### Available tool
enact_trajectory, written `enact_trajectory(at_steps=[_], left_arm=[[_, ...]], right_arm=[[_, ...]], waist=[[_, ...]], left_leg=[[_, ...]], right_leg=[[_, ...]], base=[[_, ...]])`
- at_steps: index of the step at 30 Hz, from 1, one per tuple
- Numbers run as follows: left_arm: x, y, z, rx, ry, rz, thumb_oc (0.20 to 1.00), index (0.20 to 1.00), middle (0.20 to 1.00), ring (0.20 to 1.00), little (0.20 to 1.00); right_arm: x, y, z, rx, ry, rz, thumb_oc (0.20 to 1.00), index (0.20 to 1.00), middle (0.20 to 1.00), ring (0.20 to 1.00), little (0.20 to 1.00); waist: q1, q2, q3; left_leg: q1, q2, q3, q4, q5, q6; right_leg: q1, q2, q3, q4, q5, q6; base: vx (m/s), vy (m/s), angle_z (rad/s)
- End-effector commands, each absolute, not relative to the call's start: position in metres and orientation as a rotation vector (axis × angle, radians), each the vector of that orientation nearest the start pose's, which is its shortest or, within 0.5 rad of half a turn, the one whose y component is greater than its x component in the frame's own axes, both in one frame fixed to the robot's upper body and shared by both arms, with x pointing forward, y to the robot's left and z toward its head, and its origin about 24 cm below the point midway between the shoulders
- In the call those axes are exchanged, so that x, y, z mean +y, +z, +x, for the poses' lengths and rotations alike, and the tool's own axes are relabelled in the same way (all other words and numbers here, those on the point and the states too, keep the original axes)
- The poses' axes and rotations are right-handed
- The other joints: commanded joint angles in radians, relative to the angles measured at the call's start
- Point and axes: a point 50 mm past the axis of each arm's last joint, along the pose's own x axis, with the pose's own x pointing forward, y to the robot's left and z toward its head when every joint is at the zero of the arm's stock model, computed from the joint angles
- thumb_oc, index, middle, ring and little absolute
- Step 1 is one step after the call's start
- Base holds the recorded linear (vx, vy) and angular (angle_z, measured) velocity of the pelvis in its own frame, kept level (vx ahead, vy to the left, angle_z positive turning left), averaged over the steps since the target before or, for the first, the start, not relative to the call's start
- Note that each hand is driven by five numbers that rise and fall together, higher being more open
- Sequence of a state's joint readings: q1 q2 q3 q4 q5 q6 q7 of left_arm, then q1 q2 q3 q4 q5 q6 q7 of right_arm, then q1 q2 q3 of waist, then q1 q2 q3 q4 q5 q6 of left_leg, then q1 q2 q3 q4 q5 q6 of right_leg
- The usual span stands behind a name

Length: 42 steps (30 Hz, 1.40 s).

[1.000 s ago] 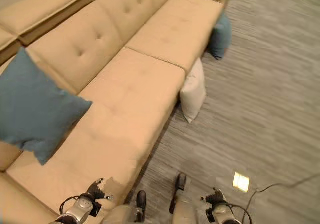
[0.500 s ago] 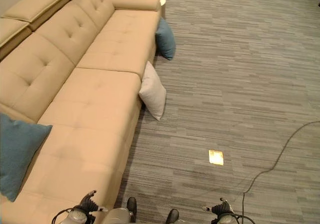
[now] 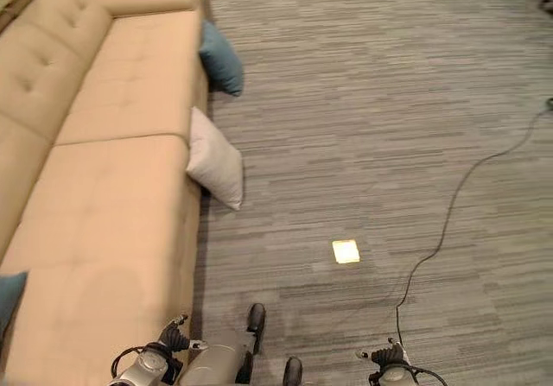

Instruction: Pick up all the scattered cushions and arrange them neatly on the sofa.

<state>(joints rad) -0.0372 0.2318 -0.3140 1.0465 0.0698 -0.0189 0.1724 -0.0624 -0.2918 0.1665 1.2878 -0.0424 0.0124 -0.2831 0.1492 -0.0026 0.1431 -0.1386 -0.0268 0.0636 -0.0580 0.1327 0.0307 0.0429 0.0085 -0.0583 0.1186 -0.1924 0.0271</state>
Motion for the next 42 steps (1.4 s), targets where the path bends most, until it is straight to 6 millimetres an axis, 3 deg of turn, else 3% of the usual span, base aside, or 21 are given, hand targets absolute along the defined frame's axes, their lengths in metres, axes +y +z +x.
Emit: enact_trajectory(at_steps=[1,2,3,6,7,8,9,12,15,16,17,18,22,23,25,27,30,33,36,39,42], left_arm=[[0.216,-0.136,0.160,0.912,-0.026,0.563,1.000,1.000,1.000,1.000,1.000],[0.221,-0.131,0.167,0.886,-0.004,0.575,1.000,1.000,1.000,1.000,1.000],[0.222,-0.130,0.167,0.883,0.005,0.569,1.000,1.000,1.000,1.000,1.000],[0.220,-0.132,0.165,0.883,0.012,0.551,1.000,1.000,1.000,1.000,1.000],[0.219,-0.132,0.164,0.886,0.015,0.546,1.000,1.000,1.000,1.000,1.000],[0.216,-0.133,0.166,0.885,0.005,0.549,1.000,1.000,1.000,1.000,1.000],[0.215,-0.133,0.166,0.885,0.004,0.546,1.000,1.000,1.000,1.000,1.000],[0.215,-0.136,0.163,0.902,0.018,0.536,1.000,1.000,1.000,1.000,1.000],[0.209,-0.139,0.157,0.917,0.004,0.534,1.000,1.000,1.000,1.000,1.000],[0.204,-0.139,0.160,0.908,-0.012,0.522,1.000,1.000,1.000,1.000,1.000],[0.204,-0.139,0.160,0.908,-0.012,0.522,1.000,1.000,1.000,1.000,1.000],[0.199,-0.134,0.172,0.862,-0.050,0.528,1.000,1.000,1.000,1.000,1.000],[0.200,-0.131,0.176,0.850,-0.051,0.538,1.000,1.000,1.000,1.000,1.000],[0.199,-0.131,0.176,0.851,-0.050,0.532,1.000,1.000,1.000,1.000,1.000],[0.194,-0.133,0.174,0.856,-0.061,0.533,1.000,1.000,1.000,1.000,1.000],[0.194,-0.134,0.171,0.861,-0.060,0.533,1.000,1.000,1.000,1.000,1.000],[0.200,-0.136,0.163,0.886,-0.033,0.521,1.000,1.000,1.000,1.000,1.000],[0.205,-0.137,0.159,0.897,-0.010,0.523,1.000,1.000,1.000,1.000,1.000],[0.216,-0.140,0.148,0.934,0.042,0.508,1.000,1.000,1.000,1.000,1.000],[0.223,-0.136,0.153,0.915,0.054,0.524,1.000,1.000,1.000,1.000,1.000],[0.222,-0.132,0.159,0.878,0.069,0.510,1.000,1.000,1.000,1.000,1.000]], right_arm=[[-0.270,-0.146,0.108,1.149,-0.259,-0.591,1.000,1.000,1.000,1.000,1.000],[-0.268,-0.143,0.118,1.123,-0.248,-0.592,1.000,1.000,1.000,1.000,1.000],[-0.268,-0.143,0.118,1.120,-0.245,-0.592,1.000,1.000,1.000,1.000,1.000],[-0.263,-0.145,0.116,1.115,-0.226,-0.596,1.000,1.000,1.000,1.000,1.000],[-0.258,-0.146,0.116,1.110,-0.204,-0.599,1.000,1.000,1.000,1.000,1.000],[-0.251,-0.147,0.118,1.090,-0.181,-0.606,1.000,1.000,1.000,1.000,1.000],[-0.250,-0.148,0.116,1.098,-0.172,-0.609,1.000,1.000,1.000,1.000,1.000],[-0.247,-0.149,0.114,1.099,-0.154,-0.627,1.000,1.000,1.000,1.000,1.000],[-0.243,-0.150,0.113,1.092,-0.138,-0.634,1.000,1.000,1.000,1.000,1.000],[-0.241,-0.148,0.122,1.063,-0.134,-0.631,1.000,1.000,1.000,1.000,1.000],[-0.241,-0.148,0.122,1.062,-0.134,-0.631,1.000,1.000,1.000,1.000,1.000],[-0.243,-0.143,0.134,1.028,-0.160,-0.615,1.000,1.000,1.000,1.000,1.000],[-0.247,-0.139,0.143,1.006,-0.183,-0.614,1.000,1.000,1.000,1.000,1.000],[-0.247,-0.138,0.144,1.003,-0.185,-0.617,1.000,1.000,1.000,1.000,1.000],[-0.246,-0.136,0.148,0.971,-0.186,-0.646,1.000,1.000,1.000,1.000,1.000],[-0.244,-0.136,0.148,0.962,-0.174,-0.664,1.000,1.000,1.000,1.000,1.000],[-0.235,-0.137,0.149,0.942,-0.132,-0.681,1.000,1.000,1.000,1.000,1.000],[-0.231,-0.137,0.149,0.935,-0.114,-0.692,1.000,1.000,1.000,1.000,1.000],[-0.219,-0.136,0.157,0.900,-0.065,-0.702,1.000,1.000,1.000,1.000,1.000],[-0.218,-0.130,0.171,0.853,-0.033,-0.741,1.000,1.000,1.000,1.000,1.000],[-0.214,-0.127,0.177,0.827,-0.016,-0.740,1.000,1.000,1.000,1.000,1.000]], waist=[[0.014,-0.045,-0.007],[-0.031,-0.006,0.023],[-0.038,0.006,0.026],[-0.054,0.015,0.030],[-0.068,0.018,0.031],[-0.106,0.009,0.029],[-0.120,0.014,0.029],[-0.131,0.015,0.020],[-0.136,0.019,-0.006],[-0.127,0.021,0.003],[-0.129,0.022,0.002],[-0.101,-0.007,0.043],[-0.064,-0.026,0.060],[-0.055,-0.030,0.059],[-0.032,-0.022,0.041],[-0.015,0.001,0.027],[0.002,0.006,0.010],[0.005,-0.001,-0.001],[0.046,-0.032,-0.020],[0.026,0.005,0.000],[0.014,0.025,0.006]], left_leg=[[-0.043,-0.050,-0.011,0.118,-0.098,0.016],[0.029,-0.012,-0.019,0.105,-0.127,0.031],[0.061,-0.007,-0.019,0.086,-0.138,0.033],[0.119,-0.011,-0.027,0.054,-0.156,0.032],[0.150,-0.013,-0.030,0.039,-0.169,0.027],[0.209,-0.027,-0.061,0.011,-0.205,0.009],[0.237,-0.022,-0.074,-0.004,-0.217,0.000],[0.284,-0.013,-0.093,-0.021,-0.248,-0.010],[0.314,0.019,-0.118,0.026,-0.265,-0.036],[0.232,0.032,-0.092,0.223,-0.174,-0.078],[0.225,0.033,-0.095,0.233,-0.179,-0.079],[0.064,0.037,-0.053,0.496,-0.110,-0.081],[-0.054,0.060,0.017,0.610,-0.137,-0.059],[-0.086,0.052,0.029,0.601,-0.150,-0.056],[-0.119,0.020,0.061,0.380,-0.164,-0.041],[-0.133,0.013,0.094,0.192,-0.068,-0.056],[-0.126,0.016,0.153,0.059,-0.007,-0.060],[-0.109,0.011,0.151,0.054,-0.005,-0.049],[-0.063,-0.028,0.107,0.087,-0.053,-0.007],[0.025,-0.032,0.026,0.078,-0.100,0.042],[0.087,-0.035,-0.043,0.066,-0.123,0.049]], right_leg=[[-0.032,-0.025,-0.053,0.172,0.212,0.168],[-0.187,-0.056,-0.099,0.411,0.293,0.213],[-0.219,-0.085,-0.136,0.416,0.280,0.193],[-0.245,-0.119,-0.176,0.344,0.246,0.157],[-0.255,-0.125,-0.185,0.259,0.230,0.140],[-0.310,-0.135,-0.125,0.001,0.287,0.149],[-0.321,-0.132,-0.101,-0.054,0.314,0.158],[-0.311,-0.133,-0.103,-0.089,0.342,0.168],[-0.279,-0.120,-0.108,-0.069,0.338,0.142],[-0.226,-0.114,-0.136,-0.091,0.320,0.118],[-0.227,-0.114,-0.139,-0.092,0.321,0.118],[-0.170,-0.129,-0.153,-0.106,0.305,0.084],[-0.095,-0.122,-0.179,-0.142,0.264,0.063],[-0.076,-0.121,-0.181,-0.152,0.254,0.065],[-0.028,-0.096,-0.191,-0.185,0.219,0.083],[0.020,-0.054,-0.190,-0.196,0.189,0.087],[0.065,-0.023,-0.193,-0.186,0.154,0.087],[0.071,-0.023,-0.201,-0.173,0.142,0.089],[0.069,-0.053,-0.206,0.003,0.133,0.119],[-0.115,-0.083,-0.176,0.408,0.282,0.169],[-0.202,-0.100,-0.157,0.424,0.258,0.146]], base=[[0.24,0.093,-0.50],[0.26,0.101,-0.32],[0.37,0.114,-0.11],[0.27,0.007,-0.02],[0.59,-0.150,-0.07],[0.73,-0.183,-0.05],[0.61,-0.156,0.15],[0.41,-0.121,0.33],[0.44,-0.182,0.53],[0.16,-0.146,0.71],[0.22,-0.316,0.71],[0.14,-0.277,0.49],[0.19,-0.161,0.13],[0.43,-0.079,0.27],[0.49,-0.021,0.36],[0.34,0.018,0.11],[0.31,0.024,0.03],[0.23,0.037,-0.11],[0.40,0.137,0.25],[0.26,0.147,0.44],[0.27,0.034,0.98]])
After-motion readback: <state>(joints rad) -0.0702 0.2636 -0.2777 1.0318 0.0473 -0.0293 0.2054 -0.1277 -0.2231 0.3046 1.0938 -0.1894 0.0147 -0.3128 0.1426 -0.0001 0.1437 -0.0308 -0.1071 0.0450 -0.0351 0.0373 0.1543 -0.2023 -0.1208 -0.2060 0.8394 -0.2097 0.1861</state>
